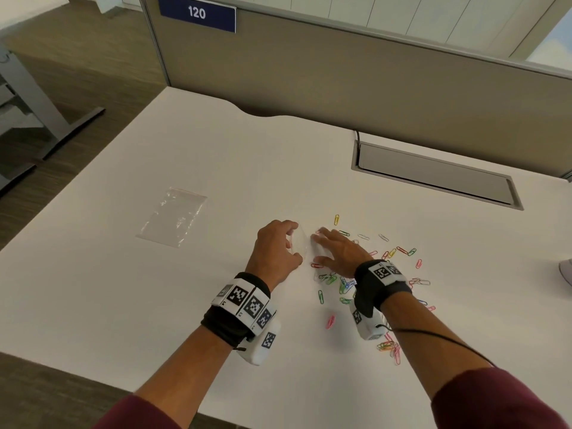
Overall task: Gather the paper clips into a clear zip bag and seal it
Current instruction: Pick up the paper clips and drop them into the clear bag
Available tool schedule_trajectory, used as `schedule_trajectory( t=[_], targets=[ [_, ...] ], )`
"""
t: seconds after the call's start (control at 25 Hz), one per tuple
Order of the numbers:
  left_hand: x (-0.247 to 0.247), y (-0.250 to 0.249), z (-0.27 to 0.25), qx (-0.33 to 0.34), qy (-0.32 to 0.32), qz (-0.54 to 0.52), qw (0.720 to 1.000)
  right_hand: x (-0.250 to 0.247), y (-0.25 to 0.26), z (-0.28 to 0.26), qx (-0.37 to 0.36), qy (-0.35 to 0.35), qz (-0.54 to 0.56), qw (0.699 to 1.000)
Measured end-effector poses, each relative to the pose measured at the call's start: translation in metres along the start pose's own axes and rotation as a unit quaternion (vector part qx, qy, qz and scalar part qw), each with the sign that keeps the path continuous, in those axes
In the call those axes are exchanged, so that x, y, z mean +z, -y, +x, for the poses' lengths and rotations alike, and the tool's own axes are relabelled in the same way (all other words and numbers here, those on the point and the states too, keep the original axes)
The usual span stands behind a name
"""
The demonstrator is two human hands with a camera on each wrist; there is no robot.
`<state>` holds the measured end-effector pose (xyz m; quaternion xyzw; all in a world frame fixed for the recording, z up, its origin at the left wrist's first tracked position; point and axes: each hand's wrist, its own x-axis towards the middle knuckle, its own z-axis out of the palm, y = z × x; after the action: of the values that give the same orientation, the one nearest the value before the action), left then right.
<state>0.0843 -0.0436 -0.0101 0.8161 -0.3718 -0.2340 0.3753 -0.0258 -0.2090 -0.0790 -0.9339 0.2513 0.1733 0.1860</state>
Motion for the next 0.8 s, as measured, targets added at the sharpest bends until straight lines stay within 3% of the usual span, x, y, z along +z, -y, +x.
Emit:
schedule_trajectory(
  t=[0.32,0.44,0.52,0.8],
  targets=[
    [0.011,-0.004,0.0,0.005,0.012,-0.01,1.0,0.015,-0.013,-0.059,-0.012,-0.045,-0.031,0.998],
    [0.019,-0.008,-0.003,0.013,0.025,-0.012,1.0,0.02,-0.023,-0.068,-0.003,0.016,-0.034,0.999],
    [0.024,-0.011,-0.005,0.018,0.031,-0.015,0.999,0.024,-0.024,-0.068,-0.013,0.019,-0.057,0.998],
    [0.037,-0.017,-0.012,0.03,0.052,-0.013,0.998,0.035,-0.015,-0.071,0.0,-0.131,0.033,0.991]
  ],
)
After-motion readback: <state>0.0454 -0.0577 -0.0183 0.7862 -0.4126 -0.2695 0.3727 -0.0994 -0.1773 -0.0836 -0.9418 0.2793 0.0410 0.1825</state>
